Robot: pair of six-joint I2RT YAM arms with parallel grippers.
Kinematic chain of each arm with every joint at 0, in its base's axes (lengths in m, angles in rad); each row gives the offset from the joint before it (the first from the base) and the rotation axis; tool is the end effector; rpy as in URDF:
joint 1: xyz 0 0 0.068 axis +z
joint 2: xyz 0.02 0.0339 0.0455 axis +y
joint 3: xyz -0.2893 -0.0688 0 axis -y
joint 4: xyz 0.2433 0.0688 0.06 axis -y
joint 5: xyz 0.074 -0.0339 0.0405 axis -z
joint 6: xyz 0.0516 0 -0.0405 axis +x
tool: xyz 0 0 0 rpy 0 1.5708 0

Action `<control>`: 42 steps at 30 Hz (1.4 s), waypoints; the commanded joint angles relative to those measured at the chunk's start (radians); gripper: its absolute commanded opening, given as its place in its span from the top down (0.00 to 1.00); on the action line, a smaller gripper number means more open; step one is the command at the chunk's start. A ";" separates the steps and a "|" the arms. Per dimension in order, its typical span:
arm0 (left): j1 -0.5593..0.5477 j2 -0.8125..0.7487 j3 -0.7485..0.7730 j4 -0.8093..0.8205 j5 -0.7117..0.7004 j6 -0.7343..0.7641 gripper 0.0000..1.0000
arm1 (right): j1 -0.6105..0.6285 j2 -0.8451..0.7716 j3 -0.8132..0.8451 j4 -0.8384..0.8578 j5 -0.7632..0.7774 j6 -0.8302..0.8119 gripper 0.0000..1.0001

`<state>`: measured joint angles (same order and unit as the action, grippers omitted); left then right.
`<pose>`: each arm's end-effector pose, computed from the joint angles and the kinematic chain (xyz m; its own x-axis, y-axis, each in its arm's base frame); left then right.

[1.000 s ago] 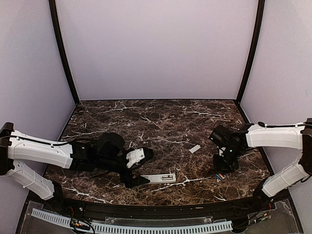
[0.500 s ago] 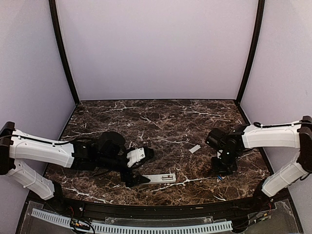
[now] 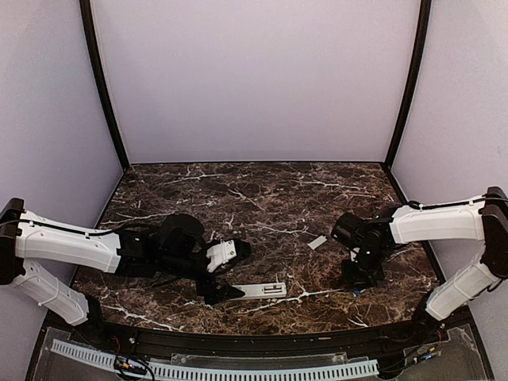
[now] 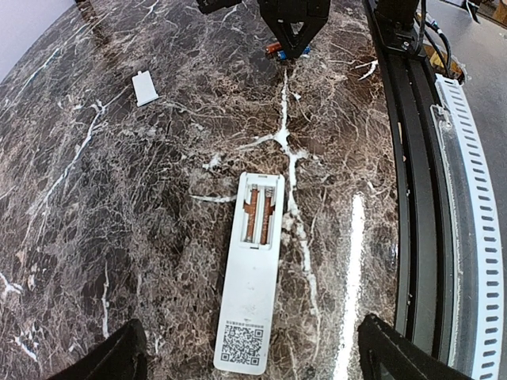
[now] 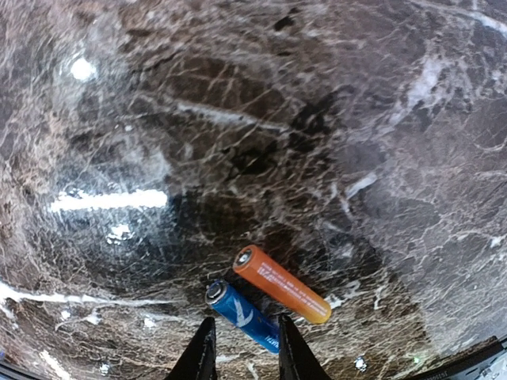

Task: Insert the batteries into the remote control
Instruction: Pick up the battery at the center of the board.

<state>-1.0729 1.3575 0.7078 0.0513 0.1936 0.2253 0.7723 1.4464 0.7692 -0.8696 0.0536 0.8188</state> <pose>0.1306 -0.2611 0.2266 -0.0527 0.5559 -0.8296 0.9745 0.2101 0.0789 0.1555 0.1476 0.1694 -0.9974 0.0465 -0.0555 0.0476 0.9987 -0.0191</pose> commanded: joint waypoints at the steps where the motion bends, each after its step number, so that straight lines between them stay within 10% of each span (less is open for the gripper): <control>1: 0.008 0.000 0.027 -0.023 -0.003 0.011 0.09 | 0.017 0.003 -0.010 0.007 -0.023 -0.019 0.76; 42: 0.013 -0.157 -0.038 0.028 0.065 0.214 0.10 | 0.120 0.046 0.181 0.196 -0.327 -0.434 1.00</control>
<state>-1.0641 1.2350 0.6960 0.0566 0.2291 0.3946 0.8829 1.5543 0.9142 -0.7357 -0.1989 0.4866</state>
